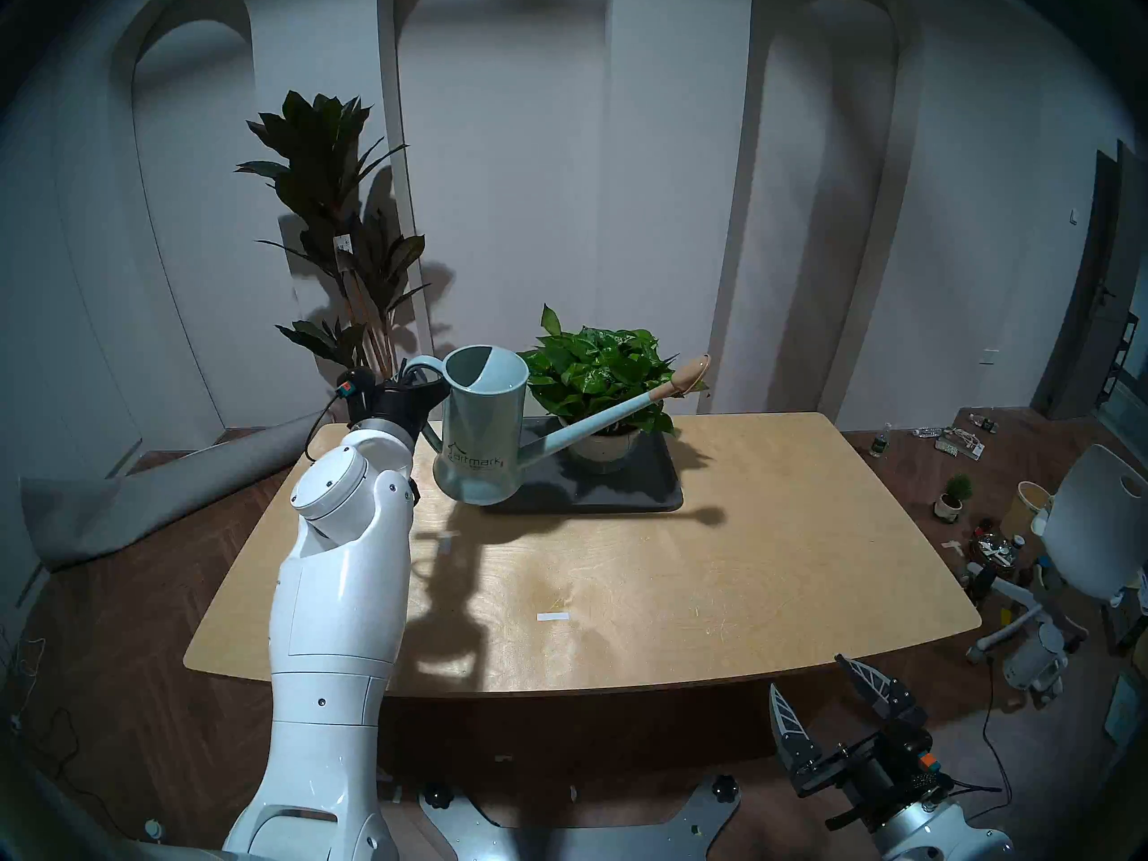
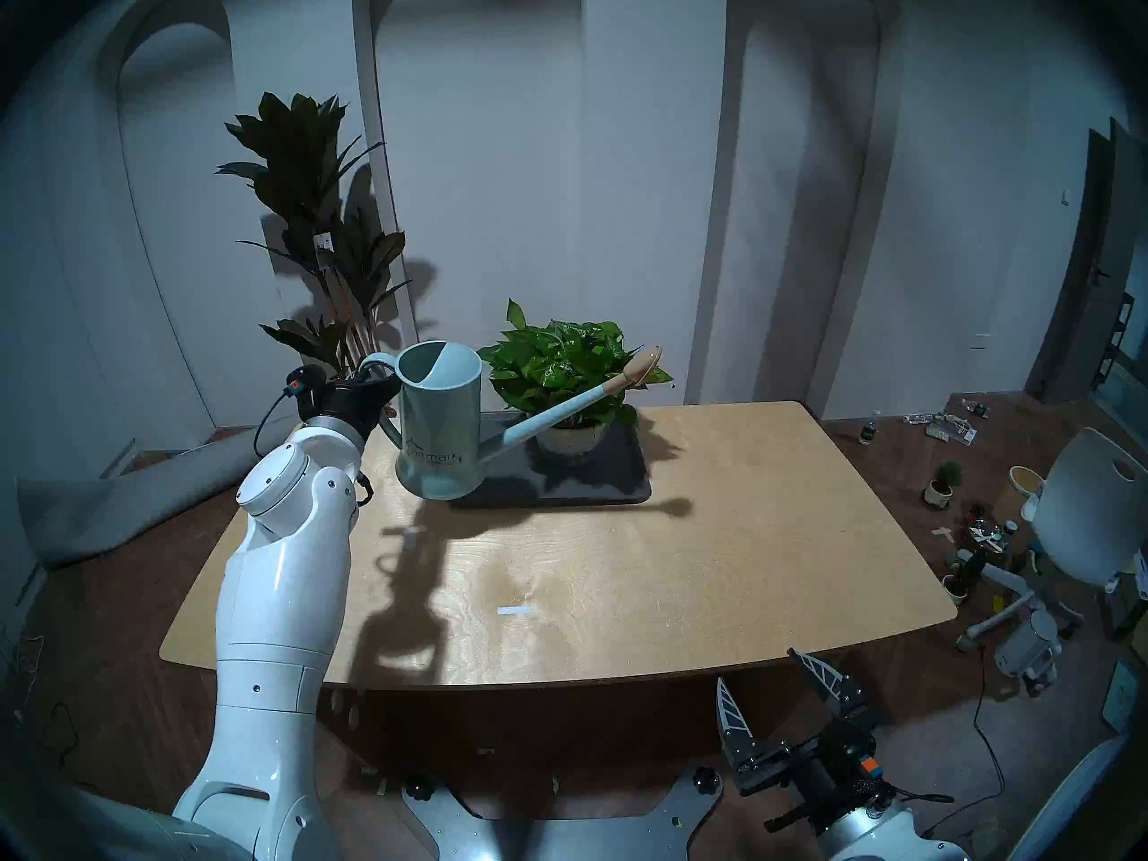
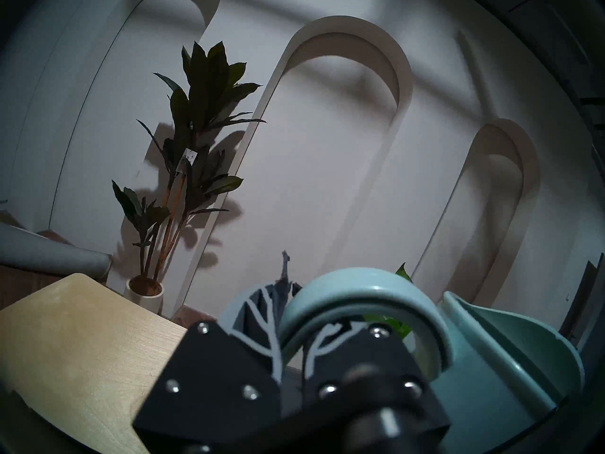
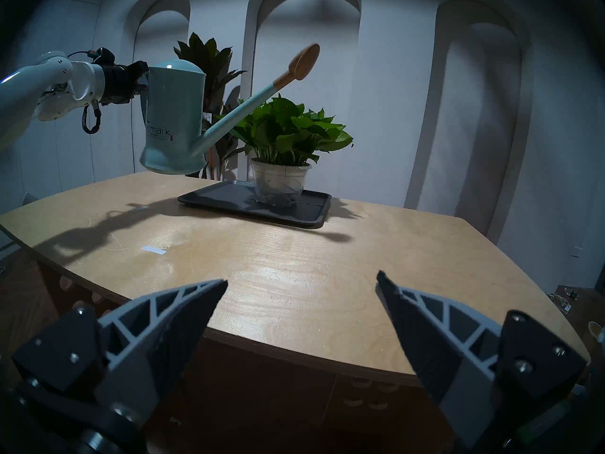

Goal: Pick up the watering can and pour water into the potted plant, then put the can down

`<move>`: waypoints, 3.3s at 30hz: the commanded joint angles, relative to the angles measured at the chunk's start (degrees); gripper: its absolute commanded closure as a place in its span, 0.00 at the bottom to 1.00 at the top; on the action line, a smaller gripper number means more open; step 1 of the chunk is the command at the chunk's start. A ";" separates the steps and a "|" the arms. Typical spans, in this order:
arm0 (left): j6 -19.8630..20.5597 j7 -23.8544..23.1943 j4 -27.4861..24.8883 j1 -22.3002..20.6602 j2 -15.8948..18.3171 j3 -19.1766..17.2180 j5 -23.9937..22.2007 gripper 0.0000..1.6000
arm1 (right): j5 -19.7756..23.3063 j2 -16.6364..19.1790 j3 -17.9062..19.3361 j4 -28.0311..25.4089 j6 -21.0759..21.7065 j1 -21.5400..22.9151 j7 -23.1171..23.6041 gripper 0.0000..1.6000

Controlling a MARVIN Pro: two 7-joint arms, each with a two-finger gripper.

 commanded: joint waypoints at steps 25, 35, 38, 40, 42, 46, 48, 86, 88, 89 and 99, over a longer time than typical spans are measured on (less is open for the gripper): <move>3.93 0.78 -1.87 -10.62 3.52 1.68 -2.31 1.00 | 0.04 0.03 -0.08 -0.31 -0.26 0.69 0.14 0.00; 5.15 1.30 -1.72 -12.54 5.36 0.36 -3.00 1.00 | 0.04 0.03 -0.08 -0.18 -0.26 0.85 0.19 0.00; 5.52 1.44 -1.67 -13.39 6.02 -0.27 -3.21 1.00 | 0.04 0.03 -0.08 -0.15 -0.27 0.89 0.20 0.00; 5.58 1.53 -2.02 -13.42 6.58 -0.69 -3.24 1.00 | 0.04 0.02 -0.08 -0.13 -0.27 0.92 0.21 0.00; 5.87 1.74 -1.73 -14.54 7.00 -1.03 -3.27 1.00 | 0.04 0.02 -0.08 -0.11 -0.27 0.94 0.21 0.00; 5.79 1.94 -2.80 -13.97 8.17 -1.59 -3.18 1.00 | 0.04 0.02 -0.08 -0.07 -0.27 0.99 0.22 0.00; 5.98 2.20 -2.51 -15.02 8.64 -1.62 -2.97 1.00 | 0.04 0.02 -0.08 -0.05 -0.27 1.01 0.23 0.00; 7.13 8.44 0.74 -21.52 12.73 2.69 3.76 1.00 | 0.06 0.01 -0.07 0.27 -0.28 1.38 0.39 0.00; 7.12 8.74 0.59 -21.86 12.84 3.05 4.18 1.00 | 0.06 0.01 -0.07 0.28 -0.28 1.39 0.39 0.00; 7.17 8.94 0.61 -22.25 12.88 3.27 4.42 1.00 | 0.06 0.01 -0.07 0.29 -0.28 1.40 0.40 0.00; 6.99 10.30 -0.77 -23.48 13.25 5.83 6.63 1.00 | 0.06 0.01 -0.07 0.36 -0.28 1.47 0.43 0.00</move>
